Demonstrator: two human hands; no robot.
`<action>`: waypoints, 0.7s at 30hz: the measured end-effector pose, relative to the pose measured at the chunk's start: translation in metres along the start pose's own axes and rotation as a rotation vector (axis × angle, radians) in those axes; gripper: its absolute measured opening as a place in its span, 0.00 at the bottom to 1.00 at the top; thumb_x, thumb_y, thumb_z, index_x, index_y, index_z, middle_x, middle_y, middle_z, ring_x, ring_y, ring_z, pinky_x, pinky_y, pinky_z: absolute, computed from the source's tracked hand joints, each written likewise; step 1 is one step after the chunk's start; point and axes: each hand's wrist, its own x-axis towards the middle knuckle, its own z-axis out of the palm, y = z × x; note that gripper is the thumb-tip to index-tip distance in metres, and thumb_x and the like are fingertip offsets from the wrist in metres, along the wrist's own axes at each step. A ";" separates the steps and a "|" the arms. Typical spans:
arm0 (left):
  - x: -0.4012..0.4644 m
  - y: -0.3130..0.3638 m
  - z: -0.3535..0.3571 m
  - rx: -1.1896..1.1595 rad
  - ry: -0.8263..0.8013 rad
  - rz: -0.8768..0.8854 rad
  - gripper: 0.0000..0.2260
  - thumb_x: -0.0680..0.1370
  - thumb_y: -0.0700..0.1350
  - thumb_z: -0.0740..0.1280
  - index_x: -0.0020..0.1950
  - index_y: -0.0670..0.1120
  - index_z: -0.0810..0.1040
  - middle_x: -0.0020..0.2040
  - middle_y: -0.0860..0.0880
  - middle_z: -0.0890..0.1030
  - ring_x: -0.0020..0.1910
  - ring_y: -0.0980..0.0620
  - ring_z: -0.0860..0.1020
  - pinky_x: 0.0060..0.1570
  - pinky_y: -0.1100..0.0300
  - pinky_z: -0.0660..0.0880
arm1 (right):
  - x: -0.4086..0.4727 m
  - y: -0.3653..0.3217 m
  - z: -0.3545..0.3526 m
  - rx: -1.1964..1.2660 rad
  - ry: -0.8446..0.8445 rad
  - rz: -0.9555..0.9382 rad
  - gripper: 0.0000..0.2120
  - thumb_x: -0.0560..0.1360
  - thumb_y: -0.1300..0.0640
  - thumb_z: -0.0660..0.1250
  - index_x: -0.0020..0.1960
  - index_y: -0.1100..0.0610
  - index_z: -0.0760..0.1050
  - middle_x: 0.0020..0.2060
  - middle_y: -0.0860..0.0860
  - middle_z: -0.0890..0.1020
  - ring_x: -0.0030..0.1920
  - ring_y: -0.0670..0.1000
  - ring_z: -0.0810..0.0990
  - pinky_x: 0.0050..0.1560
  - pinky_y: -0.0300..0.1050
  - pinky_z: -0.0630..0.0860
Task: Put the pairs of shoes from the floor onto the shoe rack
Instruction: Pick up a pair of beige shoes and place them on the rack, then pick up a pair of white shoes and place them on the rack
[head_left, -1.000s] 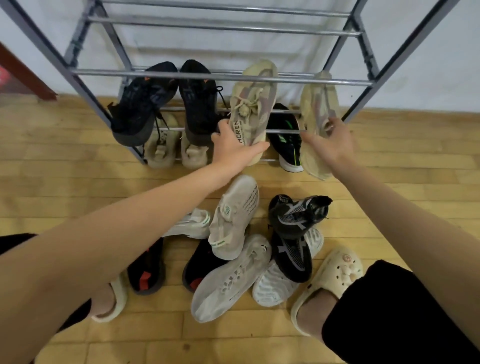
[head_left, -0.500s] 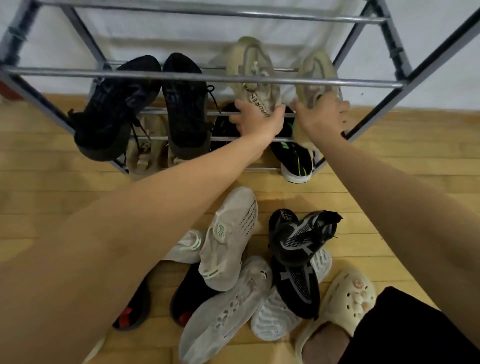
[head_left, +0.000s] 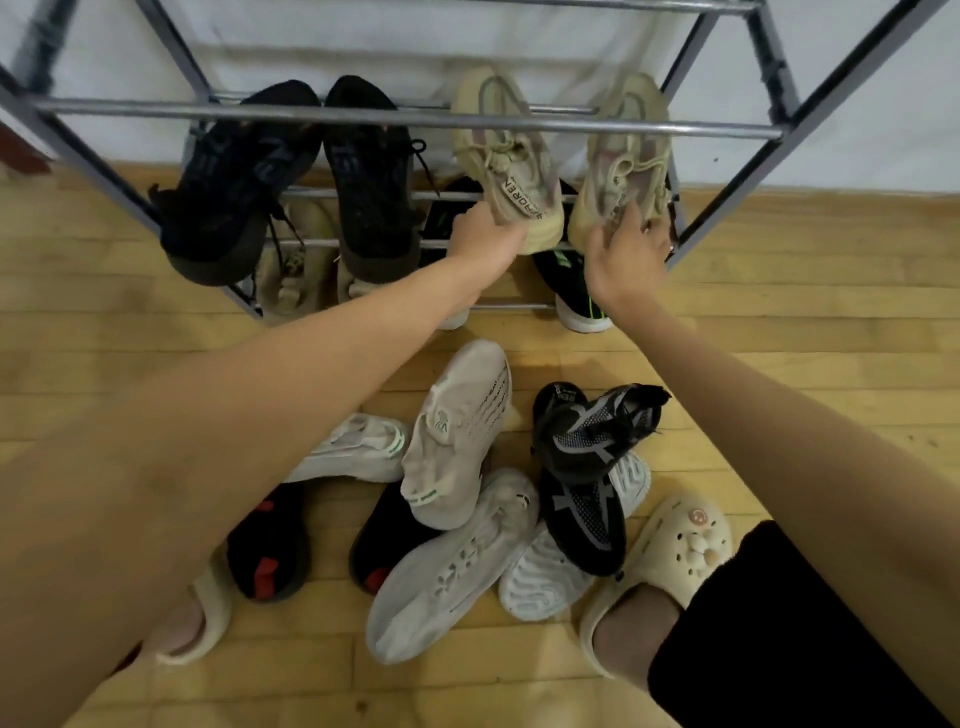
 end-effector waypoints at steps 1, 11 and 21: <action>-0.009 -0.003 -0.003 0.048 -0.007 0.024 0.12 0.76 0.44 0.62 0.58 0.44 0.76 0.55 0.47 0.77 0.51 0.51 0.75 0.47 0.60 0.70 | -0.012 0.002 -0.001 -0.008 -0.006 -0.023 0.24 0.80 0.54 0.54 0.74 0.60 0.57 0.70 0.67 0.62 0.71 0.65 0.59 0.69 0.56 0.59; -0.118 -0.090 -0.042 0.381 -0.065 0.039 0.14 0.78 0.39 0.64 0.63 0.42 0.76 0.61 0.45 0.78 0.61 0.49 0.76 0.55 0.63 0.68 | -0.141 0.024 0.005 -0.018 -0.207 -0.089 0.22 0.76 0.61 0.62 0.68 0.65 0.64 0.65 0.65 0.66 0.64 0.64 0.67 0.65 0.53 0.67; -0.153 -0.226 -0.130 0.812 -0.099 -0.084 0.22 0.75 0.41 0.67 0.67 0.39 0.70 0.66 0.40 0.72 0.65 0.40 0.71 0.63 0.49 0.69 | -0.224 0.019 0.060 -0.292 -0.517 -0.278 0.31 0.75 0.52 0.65 0.72 0.64 0.58 0.65 0.65 0.66 0.63 0.66 0.67 0.61 0.53 0.68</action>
